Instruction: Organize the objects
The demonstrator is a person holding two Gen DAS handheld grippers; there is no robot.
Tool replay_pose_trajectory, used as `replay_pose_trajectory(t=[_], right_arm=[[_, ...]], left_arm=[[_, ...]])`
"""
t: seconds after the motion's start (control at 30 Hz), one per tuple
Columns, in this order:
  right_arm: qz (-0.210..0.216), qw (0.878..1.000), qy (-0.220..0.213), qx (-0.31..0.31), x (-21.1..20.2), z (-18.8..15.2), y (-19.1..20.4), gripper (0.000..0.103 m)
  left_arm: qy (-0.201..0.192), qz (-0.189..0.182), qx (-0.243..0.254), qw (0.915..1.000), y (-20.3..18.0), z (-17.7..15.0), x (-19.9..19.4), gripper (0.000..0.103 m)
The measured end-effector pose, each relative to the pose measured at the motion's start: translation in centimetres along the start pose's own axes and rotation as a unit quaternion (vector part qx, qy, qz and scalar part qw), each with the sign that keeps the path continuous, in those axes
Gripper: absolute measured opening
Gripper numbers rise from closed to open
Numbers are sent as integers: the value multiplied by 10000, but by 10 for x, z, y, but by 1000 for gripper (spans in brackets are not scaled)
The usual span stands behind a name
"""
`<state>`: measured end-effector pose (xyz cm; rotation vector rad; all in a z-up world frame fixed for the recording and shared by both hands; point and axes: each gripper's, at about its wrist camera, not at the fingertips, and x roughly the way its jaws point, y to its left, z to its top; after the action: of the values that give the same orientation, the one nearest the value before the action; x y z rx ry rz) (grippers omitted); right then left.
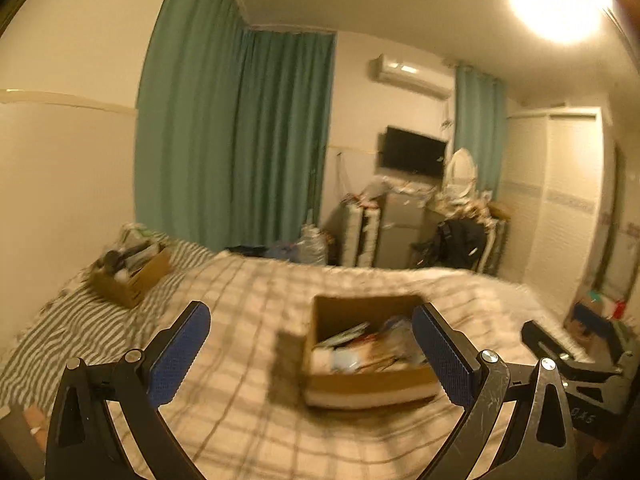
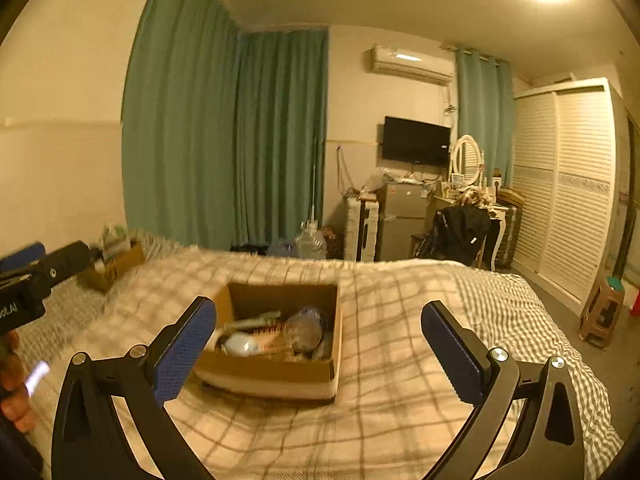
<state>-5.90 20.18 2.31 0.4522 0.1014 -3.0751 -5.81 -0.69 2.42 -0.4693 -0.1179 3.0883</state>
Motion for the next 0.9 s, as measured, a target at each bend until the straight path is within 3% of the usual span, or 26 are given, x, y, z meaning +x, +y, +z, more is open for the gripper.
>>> replay_pose_trajectory(t=[0.23,0.9], right_arm=[[99,9998,149,75,20,-27,-2,103],[-7,9996,286,40,23,-35,-2,103]], left_arm=[[263,-101,209,9994,-2,-28,12,103],[377,-133,332,9987,-10,-34,12,103]])
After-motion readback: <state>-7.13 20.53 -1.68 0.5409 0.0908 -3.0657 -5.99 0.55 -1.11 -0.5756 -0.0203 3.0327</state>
